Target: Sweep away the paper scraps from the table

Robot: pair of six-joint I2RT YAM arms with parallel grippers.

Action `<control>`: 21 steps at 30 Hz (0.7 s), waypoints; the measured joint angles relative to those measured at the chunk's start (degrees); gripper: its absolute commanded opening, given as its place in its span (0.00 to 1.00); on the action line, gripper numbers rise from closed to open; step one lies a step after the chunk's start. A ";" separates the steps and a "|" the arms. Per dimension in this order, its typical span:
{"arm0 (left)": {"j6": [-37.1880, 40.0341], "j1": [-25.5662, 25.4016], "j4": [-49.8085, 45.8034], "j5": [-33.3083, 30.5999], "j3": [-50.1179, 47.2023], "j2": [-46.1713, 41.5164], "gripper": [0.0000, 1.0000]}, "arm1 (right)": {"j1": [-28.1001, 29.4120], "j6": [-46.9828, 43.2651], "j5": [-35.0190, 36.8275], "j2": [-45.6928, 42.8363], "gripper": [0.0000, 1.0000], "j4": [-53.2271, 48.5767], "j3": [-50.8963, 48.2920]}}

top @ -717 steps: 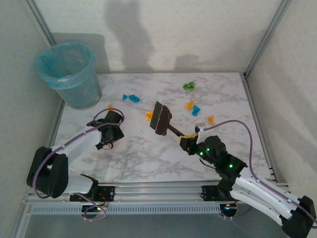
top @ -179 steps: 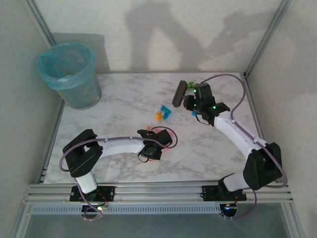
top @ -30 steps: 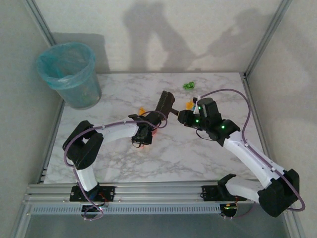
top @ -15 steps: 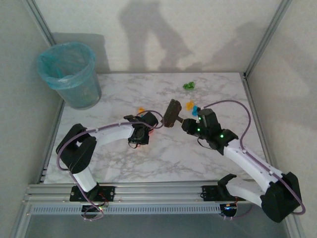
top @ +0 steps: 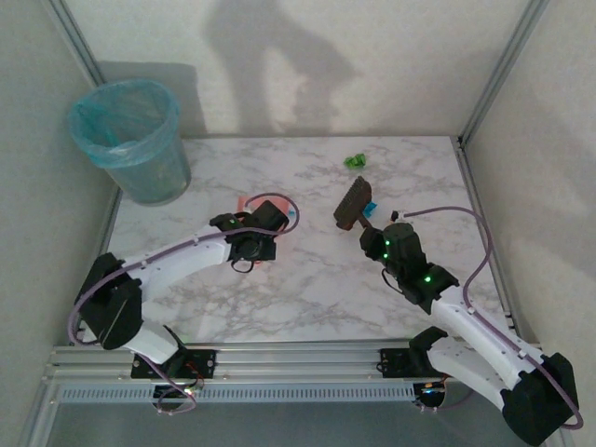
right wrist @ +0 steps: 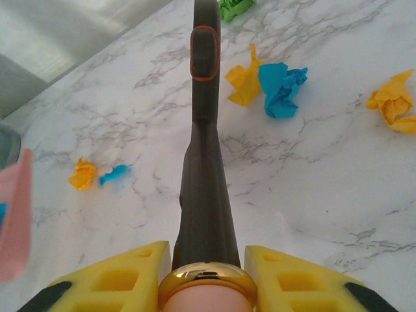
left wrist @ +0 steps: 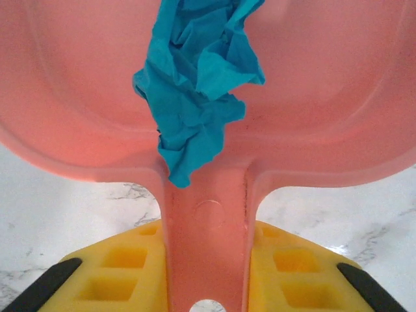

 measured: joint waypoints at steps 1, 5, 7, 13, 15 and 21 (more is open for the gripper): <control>-0.04 -0.02 -0.35 -0.39 0.31 -0.94 0.00 | 0.00 0.00 0.13 0.04 0.00 0.15 0.00; -0.63 -0.02 -1.57 -1.88 1.62 -4.28 0.00 | 0.00 0.00 0.15 0.04 0.00 0.83 0.00; -1.07 -0.02 -2.21 -2.34 2.62 -5.64 0.00 | 0.00 0.00 0.15 0.04 0.00 1.09 -0.07; -2.01 0.07 -5.07 -3.06 10.27 -6.73 0.00 | 0.00 -0.02 0.11 0.09 0.00 1.66 -0.61; -2.38 0.46 -7.19 -3.08 14.75 -6.05 0.00 | 0.00 -0.02 -0.13 0.37 0.00 1.99 -0.61; -2.58 7.39 -12.41 -1.57 28.17 -0.79 0.00 | 0.00 -0.04 -0.96 2.01 0.00 3.30 -0.61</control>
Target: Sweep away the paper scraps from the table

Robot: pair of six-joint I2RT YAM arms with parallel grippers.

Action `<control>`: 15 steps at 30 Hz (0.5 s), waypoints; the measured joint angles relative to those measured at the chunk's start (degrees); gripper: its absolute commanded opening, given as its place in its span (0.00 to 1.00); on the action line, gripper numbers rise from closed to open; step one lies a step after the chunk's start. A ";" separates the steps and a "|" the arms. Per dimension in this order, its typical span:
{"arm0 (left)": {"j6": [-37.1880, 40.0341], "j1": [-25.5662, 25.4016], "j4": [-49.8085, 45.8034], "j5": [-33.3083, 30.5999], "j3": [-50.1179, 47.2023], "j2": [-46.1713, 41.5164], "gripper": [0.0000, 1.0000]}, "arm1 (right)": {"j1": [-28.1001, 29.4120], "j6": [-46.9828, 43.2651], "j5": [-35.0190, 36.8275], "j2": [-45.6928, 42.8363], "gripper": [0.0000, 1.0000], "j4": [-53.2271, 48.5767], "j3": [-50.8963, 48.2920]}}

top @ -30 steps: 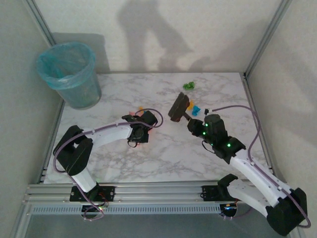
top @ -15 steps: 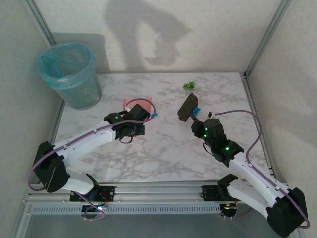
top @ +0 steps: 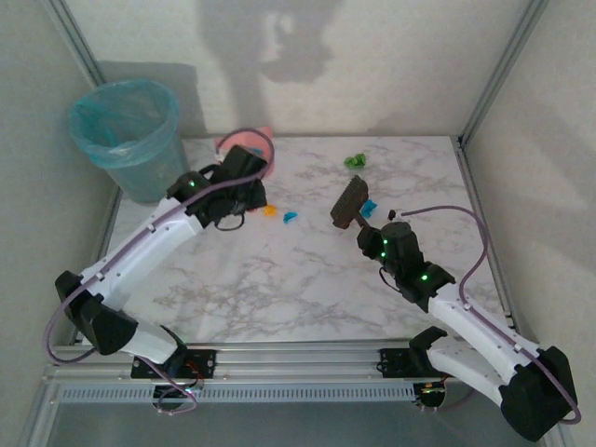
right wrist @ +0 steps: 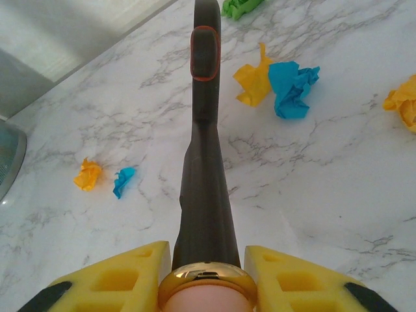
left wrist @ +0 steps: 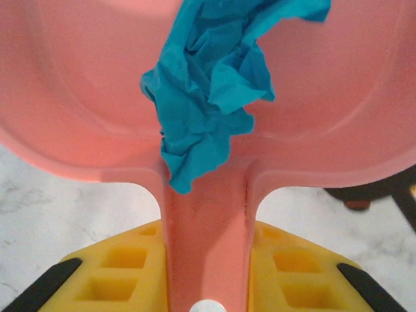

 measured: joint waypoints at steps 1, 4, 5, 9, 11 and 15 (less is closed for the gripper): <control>0.02 1.42 -0.68 0.31 1.44 0.87 0.00 | 0.00 0.00 -0.02 0.13 0.00 0.07 0.00; 0.11 6.16 -3.34 1.75 6.73 4.17 0.00 | 0.00 -0.02 -0.02 0.26 0.00 0.04 0.00; 0.22 7.78 -4.00 2.56 8.48 5.22 0.00 | 0.00 -0.04 -0.02 0.26 0.00 0.09 0.00; 0.48 13.81 -5.29 6.84 13.92 7.48 0.00 | 0.00 -0.22 -0.15 0.37 0.00 0.48 0.00; 0.46 17.22 -5.16 9.70 16.04 7.72 0.00 | 0.02 -0.22 -0.46 0.48 0.00 0.63 0.00; 0.37 24.76 -4.39 16.44 19.23 8.02 0.00 | 0.07 -0.44 -1.07 0.76 0.00 0.96 0.00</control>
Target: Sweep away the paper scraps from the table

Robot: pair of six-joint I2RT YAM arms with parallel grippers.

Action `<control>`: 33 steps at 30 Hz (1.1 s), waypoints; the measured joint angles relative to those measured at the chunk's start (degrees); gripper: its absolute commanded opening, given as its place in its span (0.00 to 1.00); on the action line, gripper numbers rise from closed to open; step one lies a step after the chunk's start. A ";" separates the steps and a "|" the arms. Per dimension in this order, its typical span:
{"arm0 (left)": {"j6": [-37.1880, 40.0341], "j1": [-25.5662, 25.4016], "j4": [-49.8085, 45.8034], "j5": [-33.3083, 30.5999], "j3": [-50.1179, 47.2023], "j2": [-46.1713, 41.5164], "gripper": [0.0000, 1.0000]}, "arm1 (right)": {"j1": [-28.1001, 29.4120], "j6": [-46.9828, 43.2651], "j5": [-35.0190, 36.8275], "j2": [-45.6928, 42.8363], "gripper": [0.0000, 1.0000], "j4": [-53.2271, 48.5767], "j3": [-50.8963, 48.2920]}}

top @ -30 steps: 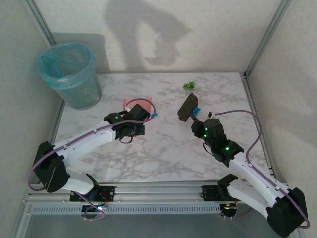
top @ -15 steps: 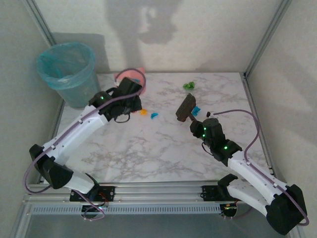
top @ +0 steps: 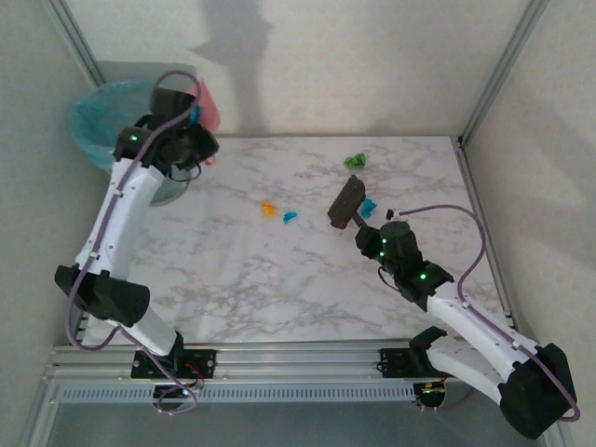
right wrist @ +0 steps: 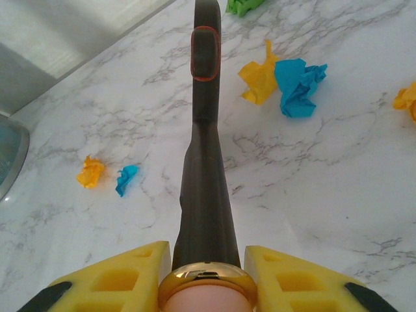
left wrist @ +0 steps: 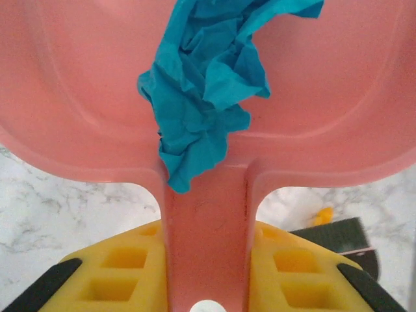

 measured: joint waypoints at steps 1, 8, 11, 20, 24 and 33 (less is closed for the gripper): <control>-0.13 1.66 0.26 1.60 0.92 0.42 0.00 | 0.00 -0.04 -0.04 0.02 0.00 0.00 0.00; -2.54 11.74 5.57 14.82 4.59 5.49 0.00 | 0.00 -0.42 -0.02 0.02 0.00 0.11 0.00; -5.16 15.13 9.01 20.48 4.59 7.23 0.00 | 0.00 -0.46 -0.02 0.02 0.00 0.24 0.00; -15.89 22.18 25.75 32.61 0.70 7.02 0.00 | 0.13 -0.66 -0.42 0.39 0.00 0.39 0.00; -25.22 25.44 37.53 35.93 -9.53 4.76 0.00 | 0.42 -0.76 -0.44 1.05 0.00 0.70 0.00; -44.06 27.87 62.71 38.62 -20.63 4.04 0.00 | 1.16 -2.05 -0.46 2.25 0.00 1.73 0.00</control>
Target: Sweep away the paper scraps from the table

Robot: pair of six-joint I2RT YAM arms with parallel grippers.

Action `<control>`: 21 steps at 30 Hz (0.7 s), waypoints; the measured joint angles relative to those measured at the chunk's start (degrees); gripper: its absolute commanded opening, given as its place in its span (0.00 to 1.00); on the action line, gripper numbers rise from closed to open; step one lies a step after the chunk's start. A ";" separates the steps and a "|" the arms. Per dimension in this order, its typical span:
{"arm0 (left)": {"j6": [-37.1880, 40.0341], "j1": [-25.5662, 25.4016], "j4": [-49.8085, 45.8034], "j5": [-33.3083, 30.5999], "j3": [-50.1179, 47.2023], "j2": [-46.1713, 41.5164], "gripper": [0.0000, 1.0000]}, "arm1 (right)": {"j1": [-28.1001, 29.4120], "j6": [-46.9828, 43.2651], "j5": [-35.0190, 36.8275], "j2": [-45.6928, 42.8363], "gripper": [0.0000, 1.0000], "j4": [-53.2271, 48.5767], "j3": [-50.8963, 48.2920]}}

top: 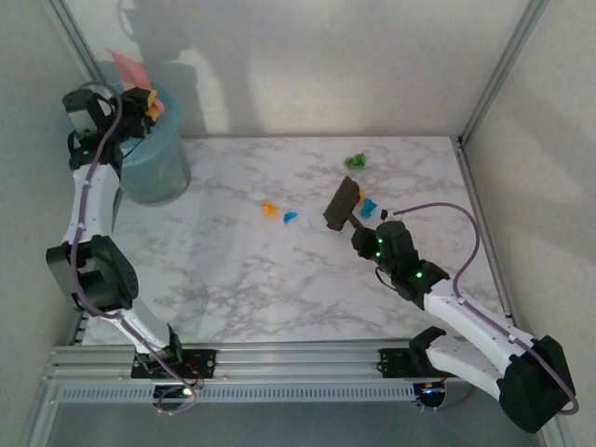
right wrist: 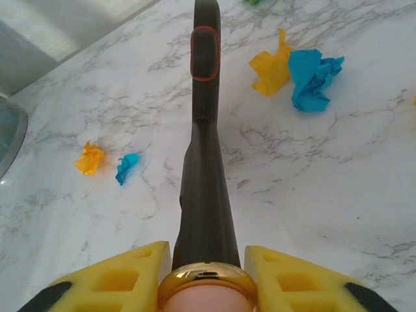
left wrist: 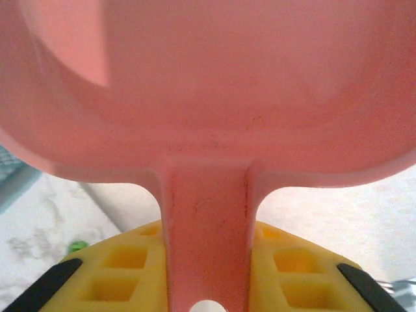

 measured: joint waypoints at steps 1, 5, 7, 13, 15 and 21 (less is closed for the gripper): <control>-1.95 0.15 3.04 0.15 -1.97 -0.48 0.00 | 0.02 -0.09 0.00 0.09 0.00 0.15 0.00; -7.45 1.05 11.13 0.31 -7.28 -1.70 0.00 | 0.26 -0.15 0.02 0.50 0.00 0.42 0.00; -8.48 1.22 12.90 0.33 -7.93 -1.77 0.00 | 0.39 -0.33 0.00 0.68 0.00 0.46 0.00; -8.70 1.36 14.67 0.37 -8.15 -3.39 0.00 | 0.48 -0.74 0.02 0.72 0.00 0.85 0.00; -7.19 1.36 13.18 0.42 -7.50 -4.26 0.00 | 0.48 -0.76 0.02 0.72 0.00 0.83 0.00; 0.28 -0.70 2.23 0.07 -0.72 -7.58 0.00 | 0.63 -0.76 0.00 0.72 0.00 1.03 0.00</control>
